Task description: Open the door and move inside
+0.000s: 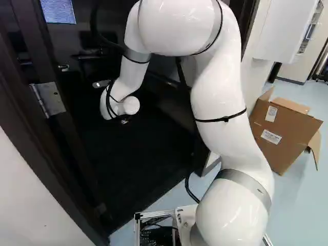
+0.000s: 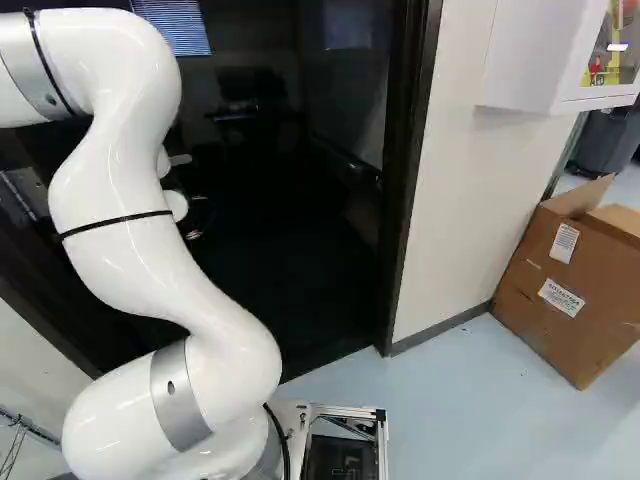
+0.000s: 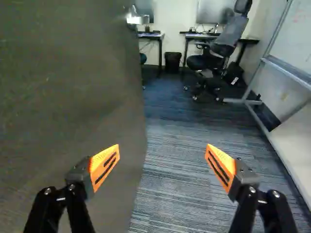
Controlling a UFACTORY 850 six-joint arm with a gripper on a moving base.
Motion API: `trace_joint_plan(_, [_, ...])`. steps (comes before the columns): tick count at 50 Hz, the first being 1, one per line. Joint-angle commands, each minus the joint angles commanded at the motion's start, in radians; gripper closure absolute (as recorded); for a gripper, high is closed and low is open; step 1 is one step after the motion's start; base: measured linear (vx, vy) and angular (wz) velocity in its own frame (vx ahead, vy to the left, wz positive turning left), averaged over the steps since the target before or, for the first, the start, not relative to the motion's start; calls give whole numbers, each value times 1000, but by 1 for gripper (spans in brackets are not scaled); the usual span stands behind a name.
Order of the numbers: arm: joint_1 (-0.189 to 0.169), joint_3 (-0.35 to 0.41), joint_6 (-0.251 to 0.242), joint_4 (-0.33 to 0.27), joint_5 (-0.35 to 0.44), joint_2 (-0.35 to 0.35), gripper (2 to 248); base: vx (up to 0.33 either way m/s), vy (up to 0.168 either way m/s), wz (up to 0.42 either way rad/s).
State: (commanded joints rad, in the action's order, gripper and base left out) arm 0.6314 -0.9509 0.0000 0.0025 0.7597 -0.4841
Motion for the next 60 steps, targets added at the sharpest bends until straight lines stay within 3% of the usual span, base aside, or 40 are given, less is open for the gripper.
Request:
trace_joint_plan(33, [-40,56,0,0,5,48,3,0,0,0])
trace_joint_plan(60, [-129,178,0,0,22,156,3,0,0,0])
